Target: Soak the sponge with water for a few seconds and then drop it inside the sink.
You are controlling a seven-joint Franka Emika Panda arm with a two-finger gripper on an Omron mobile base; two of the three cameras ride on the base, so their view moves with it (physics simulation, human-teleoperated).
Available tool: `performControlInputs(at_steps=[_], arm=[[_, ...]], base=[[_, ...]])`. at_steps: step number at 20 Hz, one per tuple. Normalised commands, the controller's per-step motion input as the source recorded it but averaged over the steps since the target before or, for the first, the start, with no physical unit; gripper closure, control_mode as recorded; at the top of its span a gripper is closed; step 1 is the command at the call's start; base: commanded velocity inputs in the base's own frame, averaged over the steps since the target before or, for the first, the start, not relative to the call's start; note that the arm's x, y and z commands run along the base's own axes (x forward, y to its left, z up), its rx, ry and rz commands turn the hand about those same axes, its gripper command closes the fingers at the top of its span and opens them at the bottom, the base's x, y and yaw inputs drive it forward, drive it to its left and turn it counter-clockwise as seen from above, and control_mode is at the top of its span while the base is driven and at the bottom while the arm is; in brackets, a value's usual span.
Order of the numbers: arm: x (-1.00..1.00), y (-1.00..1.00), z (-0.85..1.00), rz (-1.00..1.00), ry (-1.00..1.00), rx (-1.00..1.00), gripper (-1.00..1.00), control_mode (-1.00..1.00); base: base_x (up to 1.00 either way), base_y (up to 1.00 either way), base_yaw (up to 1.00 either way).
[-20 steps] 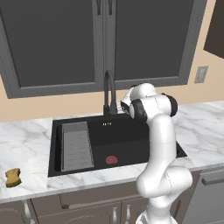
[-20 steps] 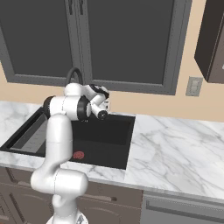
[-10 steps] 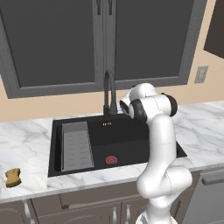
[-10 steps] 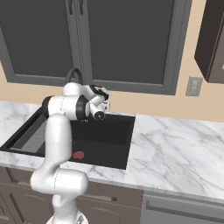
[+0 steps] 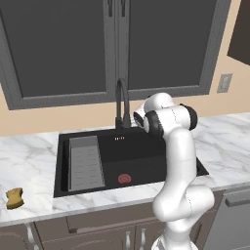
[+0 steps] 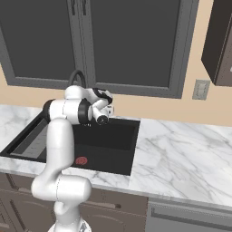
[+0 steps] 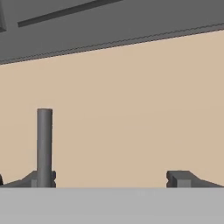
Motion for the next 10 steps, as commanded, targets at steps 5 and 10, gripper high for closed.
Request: performControlInputs(at_steps=[5, 10], arm=[[0.0, -0.55, -0.11, 0.0, 0.0, 0.0, -1.0, -1.0], [-0.02, -0.51, -0.1, 0.0, 0.0, 0.01, -1.0, -1.0]], base=[[0.0, 0.0, 0.0], [0.0, 0.0, 0.0]])
